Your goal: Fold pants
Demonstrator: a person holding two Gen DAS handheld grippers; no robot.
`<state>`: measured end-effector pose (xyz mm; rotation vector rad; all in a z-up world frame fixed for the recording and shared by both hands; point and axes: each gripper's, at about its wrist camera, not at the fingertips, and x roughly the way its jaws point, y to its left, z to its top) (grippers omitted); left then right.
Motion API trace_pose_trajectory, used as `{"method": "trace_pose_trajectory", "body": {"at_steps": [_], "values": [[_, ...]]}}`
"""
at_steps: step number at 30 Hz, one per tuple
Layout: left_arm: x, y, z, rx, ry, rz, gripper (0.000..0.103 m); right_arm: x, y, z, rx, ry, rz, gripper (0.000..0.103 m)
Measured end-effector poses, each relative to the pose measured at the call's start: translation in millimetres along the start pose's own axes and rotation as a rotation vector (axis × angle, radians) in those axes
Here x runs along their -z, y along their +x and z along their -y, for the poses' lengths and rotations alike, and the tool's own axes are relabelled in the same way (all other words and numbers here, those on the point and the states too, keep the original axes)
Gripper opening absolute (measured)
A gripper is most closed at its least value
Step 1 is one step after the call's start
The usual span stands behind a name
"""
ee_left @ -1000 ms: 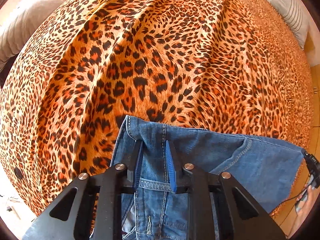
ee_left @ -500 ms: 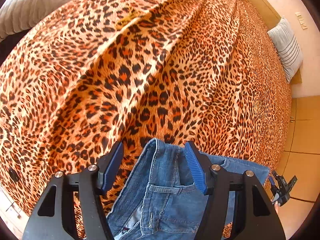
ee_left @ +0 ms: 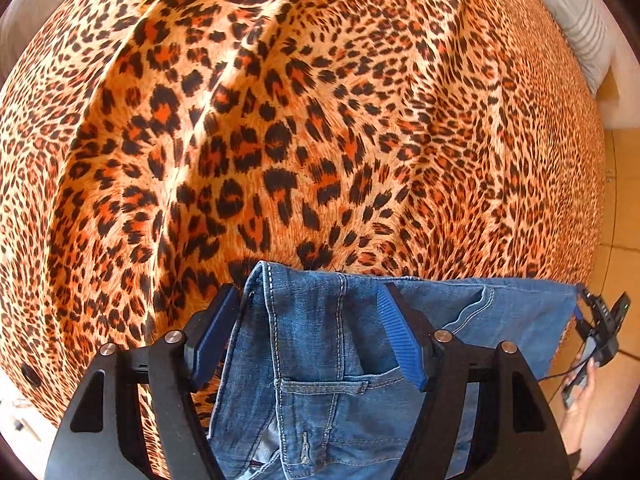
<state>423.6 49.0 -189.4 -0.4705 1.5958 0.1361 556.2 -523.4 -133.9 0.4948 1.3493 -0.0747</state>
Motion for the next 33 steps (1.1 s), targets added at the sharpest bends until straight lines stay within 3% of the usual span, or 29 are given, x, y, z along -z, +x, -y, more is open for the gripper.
{"method": "trace_pose_trajectory", "body": {"at_steps": [2,4,5,6,8,9,10,14,21,29,32,33], "values": [[0.1,5.8,16.7,-0.037,0.065,-0.015,0.075,2.1,3.3,-8.3,0.002,-0.032,0.009,0.074],[1.6,9.9,32.1,-0.040,0.124,-0.036,0.075,4.7,7.0,-19.4,0.037,-0.094,0.003,0.074],[2.8,10.6,39.3,-0.033,0.147,-0.042,0.073,7.3,9.8,-27.6,0.071,-0.134,0.001,0.069],[4.4,10.1,46.1,-0.034,0.166,-0.039,0.069,10.6,11.0,-33.7,0.108,-0.169,0.002,0.063],[8.7,9.8,61.0,-0.089,0.217,-0.015,0.043,17.2,9.9,-38.9,0.136,-0.199,0.001,0.035],[10.7,10.6,67.2,-0.107,0.247,-0.013,0.039,19.4,7.5,-38.6,0.117,-0.198,0.001,0.020],[13.9,9.3,75.0,-0.127,0.270,-0.001,0.032,22.4,5.1,-39.6,0.099,-0.197,0.001,0.016],[37.9,-2.7,102.7,-0.229,0.377,0.093,0.016,36.2,-12.3,-46.3,0.120,-0.241,0.043,0.014],[94.0,-34.9,138.9,-0.298,0.456,0.268,0.016,63.5,-67.6,-40.1,0.071,-0.245,0.140,0.013],[163.9,-102.1,112.9,-0.302,0.456,0.442,0.016,122.4,-147.0,-16.3,0.020,-0.224,0.241,0.013],[159.7,-115.2,85.0,-0.299,0.462,0.495,0.016,148.7,-174.5,-2.7,-0.012,-0.200,0.271,0.013],[173.4,-121.7,79.1,-0.293,0.465,0.515,0.016,160.2,-183.8,2.6,-0.025,-0.190,0.283,0.013]]}}
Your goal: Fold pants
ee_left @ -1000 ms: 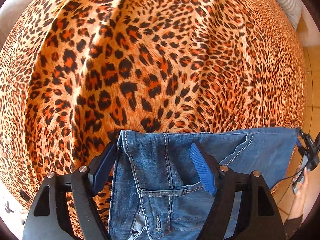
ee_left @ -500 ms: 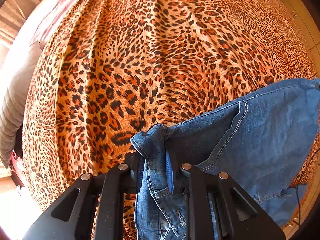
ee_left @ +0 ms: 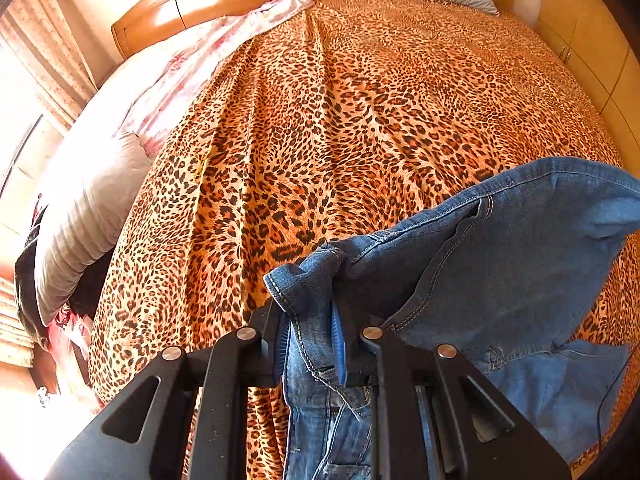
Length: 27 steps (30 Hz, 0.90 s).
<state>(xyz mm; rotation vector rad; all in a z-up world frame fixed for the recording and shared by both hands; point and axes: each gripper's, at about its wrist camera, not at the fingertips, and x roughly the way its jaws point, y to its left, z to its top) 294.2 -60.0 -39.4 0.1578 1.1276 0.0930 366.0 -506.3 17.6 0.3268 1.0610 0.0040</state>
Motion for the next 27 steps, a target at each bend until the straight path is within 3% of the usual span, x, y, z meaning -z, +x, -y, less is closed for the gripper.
{"method": "trace_pose_trajectory", "body": {"at_steps": [4,8,13,18,19,22,24,27], "values": [[31.5,-24.7,-6.8,0.018,-0.024,0.037,0.016,46.1,-43.6,14.0,-0.038,0.046,0.032,0.013],[68.8,-37.3,-19.2,0.061,-0.080,0.017,0.016,104.5,-77.3,32.6,-0.062,0.093,0.034,0.013],[125.6,-19.0,-23.7,0.135,-0.160,-0.113,0.017,189.2,-94.8,67.7,-0.025,0.189,-0.027,0.014],[174.4,27.2,-4.5,0.126,-0.141,-0.317,0.017,262.2,-60.8,103.9,0.059,0.310,-0.204,0.017],[176.7,26.1,-5.9,0.137,-0.156,-0.320,0.017,269.0,-59.1,106.8,0.071,0.326,-0.216,0.017],[173.8,7.2,-18.4,0.176,-0.210,-0.280,0.022,273.0,-69.1,116.9,-0.016,0.427,-0.179,0.018],[170.9,-6.7,-27.8,0.202,-0.245,-0.257,0.029,265.6,-74.7,122.0,-0.075,0.481,-0.150,0.037],[170.4,-20.0,-41.9,0.248,-0.331,-0.262,0.041,253.1,-72.2,126.1,-0.160,0.564,-0.107,0.055]]}}
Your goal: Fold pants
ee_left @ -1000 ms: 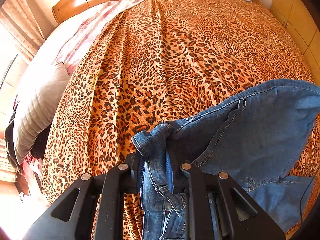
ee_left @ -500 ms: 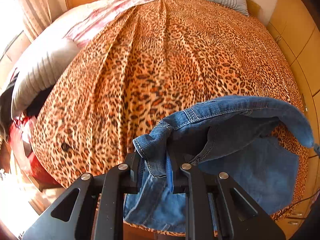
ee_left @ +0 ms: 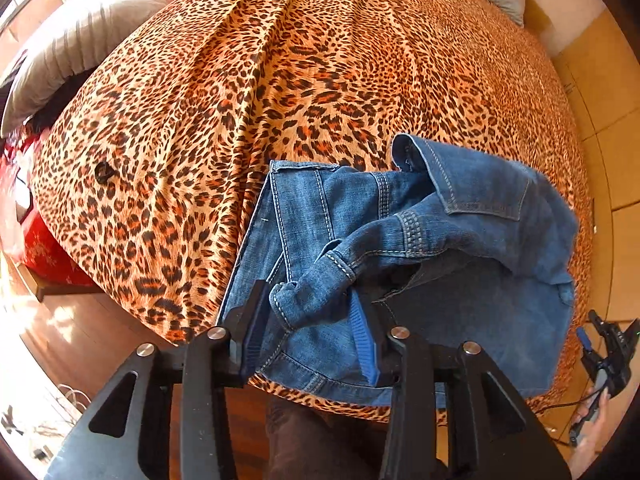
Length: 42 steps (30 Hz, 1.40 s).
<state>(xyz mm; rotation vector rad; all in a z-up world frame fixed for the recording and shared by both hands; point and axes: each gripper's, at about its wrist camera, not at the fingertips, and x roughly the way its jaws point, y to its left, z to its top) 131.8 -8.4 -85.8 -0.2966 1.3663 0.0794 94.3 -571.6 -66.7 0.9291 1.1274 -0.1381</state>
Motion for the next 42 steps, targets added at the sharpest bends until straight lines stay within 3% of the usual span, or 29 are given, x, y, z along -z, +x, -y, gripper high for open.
{"method": "trace_pose_trajectory", "body": {"at_steps": [2,6,13,18,22,25,30,34,37,42], "values": [[0.8,-5.5,-11.0,0.094,-0.103,-0.019,0.052,-6.2,12.9,-1.7,-0.068,0.069,-0.020,0.057],[5.9,-0.8,-22.4,0.276,-0.289,-0.094,0.059,-8.6,50.1,-9.1,-0.128,0.200,-0.092,0.057],[-2.9,29.1,-10.3,0.362,-0.465,-0.188,0.060,-9.2,80.5,-5.0,-0.182,0.448,-0.127,0.060],[-14.4,51.1,-4.6,0.340,-0.554,-0.240,0.063,-13.3,90.1,2.8,-0.170,0.600,-0.094,0.064],[-18.5,62.2,-4.3,0.353,-0.590,-0.292,0.063,-15.2,96.5,-5.4,-0.158,0.604,-0.117,0.064],[-17.9,49.6,-1.3,0.321,-0.510,-0.257,0.063,-14.4,89.7,-31.7,-0.115,0.413,-0.198,0.064],[-7.5,45.9,-10.2,0.321,-0.516,-0.251,0.063,-16.2,50.5,-103.9,0.170,-0.336,-0.060,0.065],[-2.9,47.5,-9.1,0.280,-0.517,-0.244,0.063,3.9,61.2,-133.8,0.371,-0.777,-0.045,0.067],[-5.3,45.6,-7.4,0.268,-0.540,-0.225,0.063,16.6,77.4,-138.4,0.482,-0.972,-0.056,0.067],[-19.1,42.5,-1.6,0.216,-0.534,-0.175,0.069,15.2,104.4,-139.0,0.536,-1.107,-0.103,0.067]]}}
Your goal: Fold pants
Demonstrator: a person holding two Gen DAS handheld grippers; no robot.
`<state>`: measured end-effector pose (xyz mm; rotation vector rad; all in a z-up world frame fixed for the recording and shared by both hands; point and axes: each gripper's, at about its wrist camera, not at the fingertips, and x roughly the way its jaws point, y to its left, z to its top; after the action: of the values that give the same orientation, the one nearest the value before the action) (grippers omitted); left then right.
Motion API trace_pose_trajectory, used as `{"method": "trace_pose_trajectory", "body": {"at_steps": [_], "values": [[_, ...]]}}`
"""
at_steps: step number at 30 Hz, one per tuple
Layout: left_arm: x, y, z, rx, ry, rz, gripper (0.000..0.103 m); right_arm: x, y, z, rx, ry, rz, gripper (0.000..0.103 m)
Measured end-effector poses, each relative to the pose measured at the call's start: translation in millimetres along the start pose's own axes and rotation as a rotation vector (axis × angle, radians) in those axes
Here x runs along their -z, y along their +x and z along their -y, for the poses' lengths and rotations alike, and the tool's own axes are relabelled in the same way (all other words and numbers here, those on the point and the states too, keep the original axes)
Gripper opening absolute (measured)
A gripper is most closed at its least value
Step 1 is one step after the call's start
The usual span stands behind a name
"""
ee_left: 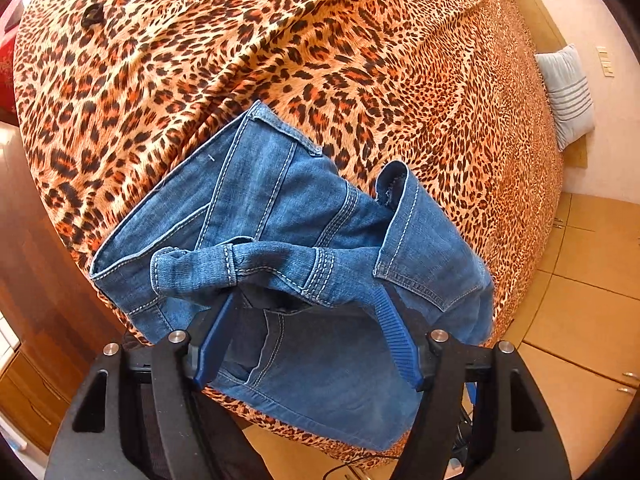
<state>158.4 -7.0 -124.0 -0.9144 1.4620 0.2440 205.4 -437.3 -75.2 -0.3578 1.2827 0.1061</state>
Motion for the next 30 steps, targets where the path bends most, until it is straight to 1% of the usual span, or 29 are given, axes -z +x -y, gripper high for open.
{"method": "trace_pose_trajectory", "body": {"at_steps": [1,2,4,5,6,9,12,14,15,17,19,20,21,22,23,25,27,28,30], "values": [[-1.9,3.2,1.9,-0.012,-0.003,-0.001,0.069,-4.2,7.1,0.0,0.005,-0.025,-0.015,0.067],[-2.4,6.7,1.4,-0.016,-0.014,-0.020,0.069,-4.2,12.0,-3.1,0.010,-0.052,-0.036,0.067],[1.1,6.7,-2.1,0.035,-0.047,-0.048,0.069,-4.4,14.2,-7.1,-0.009,-0.077,-0.054,0.065],[4.0,1.4,-4.6,0.052,-0.053,-0.035,0.069,-4.0,9.1,-7.9,-0.025,-0.072,-0.043,0.066],[6.8,-5.3,-6.4,0.052,-0.049,-0.012,0.069,-2.9,4.6,-6.8,-0.044,-0.061,-0.030,0.067],[6.8,-13.4,-12.0,0.026,-0.018,0.025,0.071,1.1,1.9,-0.8,-0.072,-0.038,-0.023,0.067],[1.3,-2.9,-8.9,-0.024,0.053,-0.004,0.071,5.0,6.5,2.0,-0.080,-0.032,-0.046,0.067],[6.6,-2.5,-0.6,-0.062,0.156,0.000,0.071,6.5,8.4,2.1,-0.075,-0.031,-0.063,0.067],[12.4,-6.2,6.4,-0.093,0.243,0.025,0.071,7.0,9.0,3.0,-0.079,-0.027,-0.067,0.067],[28.3,-18.1,23.1,-0.187,0.447,0.126,0.071,8.8,8.1,4.6,-0.091,-0.020,-0.067,0.067],[43.7,-23.5,38.0,-0.304,0.656,0.220,0.071,11.1,7.9,6.2,-0.101,-0.018,-0.067,0.067],[49.0,-22.6,43.7,-0.349,0.753,0.250,0.071,11.9,8.2,6.5,-0.100,-0.019,-0.067,0.067],[50.4,-21.1,47.3,-0.380,0.825,0.265,0.071,12.4,9.2,6.8,-0.102,-0.020,-0.071,0.067],[49.9,-17.5,50.2,-0.399,0.888,0.256,0.071,12.4,11.4,7.6,-0.106,-0.019,-0.078,0.067],[48.3,-13.1,52.7,-0.408,0.938,0.230,0.071,12.3,13.1,7.9,-0.106,-0.017,-0.084,0.067],[46.1,-1.9,60.1,-0.439,1.026,0.196,0.071,11.4,15.7,8.0,-0.103,-0.017,-0.090,0.067],[45.6,7.5,65.3,-0.507,1.113,0.198,0.071,10.3,17.9,8.3,-0.117,-0.007,-0.092,0.067],[48.1,12.5,67.8,-0.539,1.152,0.182,0.071,9.5,19.7,8.6,-0.129,-0.004,-0.099,0.067],[54.5,19.4,68.3,-0.560,1.235,0.131,0.071,8.4,23.0,9.7,-0.132,-0.010,-0.112,0.067]]}}
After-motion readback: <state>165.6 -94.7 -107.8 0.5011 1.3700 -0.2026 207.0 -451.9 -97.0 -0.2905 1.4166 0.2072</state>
